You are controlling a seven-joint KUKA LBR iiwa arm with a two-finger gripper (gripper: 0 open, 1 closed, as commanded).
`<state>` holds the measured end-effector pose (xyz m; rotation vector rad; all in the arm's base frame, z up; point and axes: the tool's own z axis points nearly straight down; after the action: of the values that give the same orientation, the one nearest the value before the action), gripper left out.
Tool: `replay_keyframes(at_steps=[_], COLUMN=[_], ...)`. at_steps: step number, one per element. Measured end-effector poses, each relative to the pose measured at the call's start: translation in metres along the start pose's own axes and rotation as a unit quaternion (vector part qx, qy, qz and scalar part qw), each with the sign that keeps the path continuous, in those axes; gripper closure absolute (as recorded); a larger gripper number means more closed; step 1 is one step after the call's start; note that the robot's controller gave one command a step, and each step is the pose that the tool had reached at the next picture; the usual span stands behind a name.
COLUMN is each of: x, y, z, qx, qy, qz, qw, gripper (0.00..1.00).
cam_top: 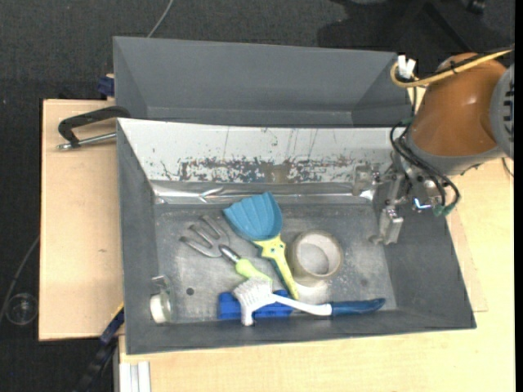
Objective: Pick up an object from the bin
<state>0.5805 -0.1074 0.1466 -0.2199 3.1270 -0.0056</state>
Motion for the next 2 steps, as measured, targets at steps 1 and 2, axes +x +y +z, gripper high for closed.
replay_keyframes(at_steps=[1,2], x=[0.008,0.023], y=[0.027,0.057], z=[0.017,-0.013], qx=[-0.005,-0.002], qy=[0.0043,0.0016], qz=[-0.114,-0.083], qw=[0.9934,0.9965], gripper=[0.00,0.00])
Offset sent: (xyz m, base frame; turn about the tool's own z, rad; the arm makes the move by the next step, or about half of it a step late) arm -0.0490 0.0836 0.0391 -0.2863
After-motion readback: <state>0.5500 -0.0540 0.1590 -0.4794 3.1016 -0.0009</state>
